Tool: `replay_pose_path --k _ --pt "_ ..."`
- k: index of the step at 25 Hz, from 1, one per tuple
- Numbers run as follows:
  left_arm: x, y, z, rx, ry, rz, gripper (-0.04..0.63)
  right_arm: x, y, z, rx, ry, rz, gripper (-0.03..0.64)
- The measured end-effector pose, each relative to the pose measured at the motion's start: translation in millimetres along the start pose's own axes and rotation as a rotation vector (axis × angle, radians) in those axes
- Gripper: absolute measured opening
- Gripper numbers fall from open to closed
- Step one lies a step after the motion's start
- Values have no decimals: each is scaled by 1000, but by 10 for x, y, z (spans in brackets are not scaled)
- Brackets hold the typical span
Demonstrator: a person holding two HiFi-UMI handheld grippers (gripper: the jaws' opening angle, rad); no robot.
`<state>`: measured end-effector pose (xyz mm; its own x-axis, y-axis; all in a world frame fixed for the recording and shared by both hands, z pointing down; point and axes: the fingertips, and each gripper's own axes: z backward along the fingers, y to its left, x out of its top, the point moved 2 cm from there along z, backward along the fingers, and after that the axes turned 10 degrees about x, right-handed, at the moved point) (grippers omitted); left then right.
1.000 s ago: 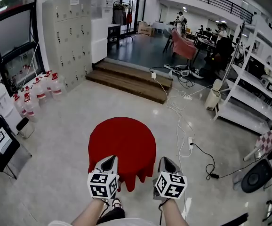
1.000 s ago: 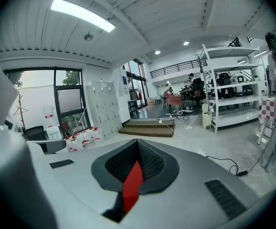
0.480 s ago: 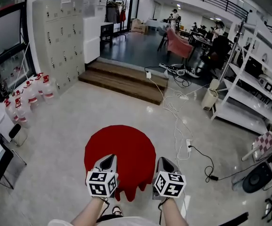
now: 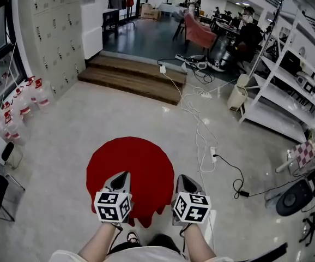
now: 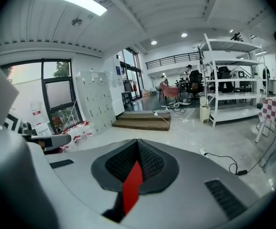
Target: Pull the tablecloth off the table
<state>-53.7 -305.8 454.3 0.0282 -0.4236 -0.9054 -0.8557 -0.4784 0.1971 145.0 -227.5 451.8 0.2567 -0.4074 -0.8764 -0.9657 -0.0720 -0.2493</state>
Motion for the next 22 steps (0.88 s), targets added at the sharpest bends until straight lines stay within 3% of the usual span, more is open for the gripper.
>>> replay_pose_path --k 5,11,22 --pt "-114 -172 -153 31 55 -4 17 -20 -229 -165 36 50 -17 25" --pt "-116 -296 -263 65 58 -2 17 -14 -345 -271 78 86 5 25" --pt "-557 -532 -373 55 163 7 17 -299 -650 -260 57 150 -30 25"
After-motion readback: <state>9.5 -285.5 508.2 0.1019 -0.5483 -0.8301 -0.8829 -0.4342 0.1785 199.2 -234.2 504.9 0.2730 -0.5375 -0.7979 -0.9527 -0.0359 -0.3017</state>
